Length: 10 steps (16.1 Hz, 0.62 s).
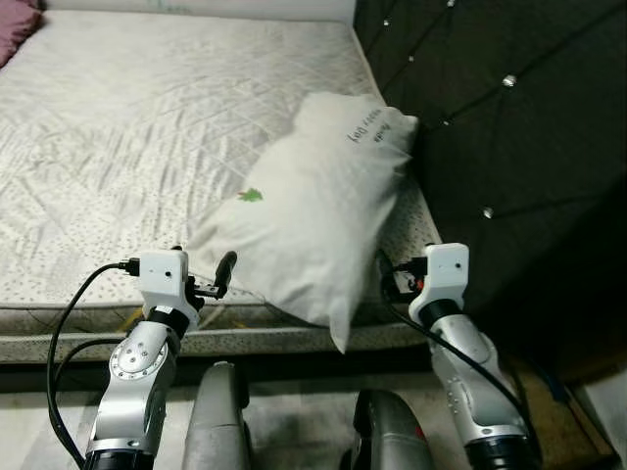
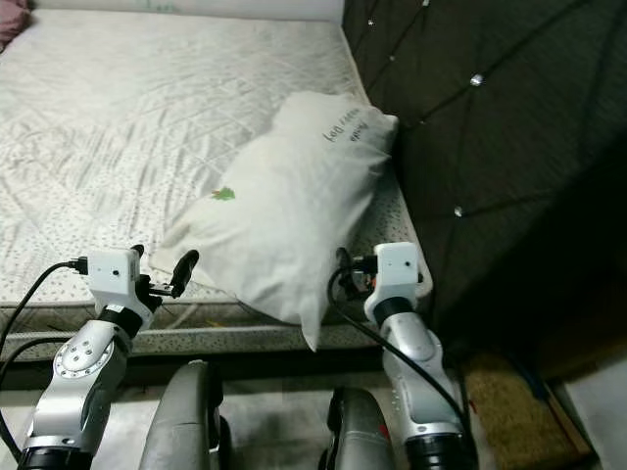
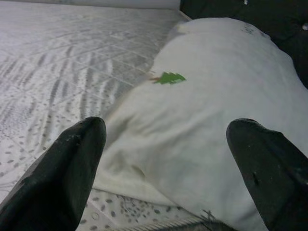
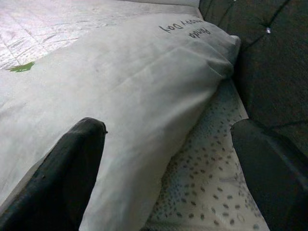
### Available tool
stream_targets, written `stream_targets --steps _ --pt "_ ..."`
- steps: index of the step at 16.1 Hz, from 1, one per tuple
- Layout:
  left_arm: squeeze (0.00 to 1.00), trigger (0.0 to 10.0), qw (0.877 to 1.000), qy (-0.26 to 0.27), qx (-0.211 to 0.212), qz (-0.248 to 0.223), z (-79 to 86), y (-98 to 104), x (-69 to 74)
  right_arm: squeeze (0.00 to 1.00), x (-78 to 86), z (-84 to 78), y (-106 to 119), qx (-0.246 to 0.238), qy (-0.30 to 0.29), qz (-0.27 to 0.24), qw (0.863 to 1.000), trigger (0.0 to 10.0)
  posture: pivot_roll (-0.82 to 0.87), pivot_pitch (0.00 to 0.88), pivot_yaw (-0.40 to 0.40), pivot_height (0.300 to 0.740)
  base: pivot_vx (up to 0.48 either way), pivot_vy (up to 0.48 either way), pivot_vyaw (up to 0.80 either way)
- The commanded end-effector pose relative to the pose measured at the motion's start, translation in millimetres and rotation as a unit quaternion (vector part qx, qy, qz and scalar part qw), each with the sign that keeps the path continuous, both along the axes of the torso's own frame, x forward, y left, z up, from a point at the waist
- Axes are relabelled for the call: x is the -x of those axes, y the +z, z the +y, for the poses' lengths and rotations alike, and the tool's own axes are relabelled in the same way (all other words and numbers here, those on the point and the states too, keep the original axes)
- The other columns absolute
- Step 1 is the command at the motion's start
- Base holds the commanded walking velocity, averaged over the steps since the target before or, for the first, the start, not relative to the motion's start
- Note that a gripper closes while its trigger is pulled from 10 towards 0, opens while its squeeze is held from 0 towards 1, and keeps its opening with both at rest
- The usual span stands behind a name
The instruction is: Clean up the room
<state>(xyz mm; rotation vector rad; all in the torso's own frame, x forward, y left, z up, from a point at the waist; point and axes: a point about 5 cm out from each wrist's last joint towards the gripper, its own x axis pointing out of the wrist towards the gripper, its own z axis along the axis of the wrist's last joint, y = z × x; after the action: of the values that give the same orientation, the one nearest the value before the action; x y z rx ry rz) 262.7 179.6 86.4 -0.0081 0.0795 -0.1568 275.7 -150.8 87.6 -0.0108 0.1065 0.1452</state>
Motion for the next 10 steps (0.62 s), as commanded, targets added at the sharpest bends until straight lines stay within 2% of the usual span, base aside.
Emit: stream_targets --steps 1,8,10 --pt "0.00 10.0 1.000 -0.002 0.000 -0.011 -0.9 4.4 -1.9 0.00 -2.9 0.9 7.6 -0.003 0.005 -0.014 1.000 10.0 -0.02 0.095 -0.048 0.627 0.315 0.000 0.00" --pt "0.00 10.0 1.000 -0.002 0.001 -0.011 -1.6 3.3 -2.2 0.00 -4.5 -0.2 9.2 -0.009 0.012 -0.022 1.000 10.0 -0.02 0.094 -0.052 0.627 0.318 0.000 0.00" --pt "0.00 10.0 1.000 -0.007 0.007 -0.015 -3.2 4.1 -2.5 0.00 -4.4 -0.1 9.4 -0.011 0.014 -0.024 1.000 10.0 -0.02 0.094 -0.052 0.627 0.000 0.000 0.00"
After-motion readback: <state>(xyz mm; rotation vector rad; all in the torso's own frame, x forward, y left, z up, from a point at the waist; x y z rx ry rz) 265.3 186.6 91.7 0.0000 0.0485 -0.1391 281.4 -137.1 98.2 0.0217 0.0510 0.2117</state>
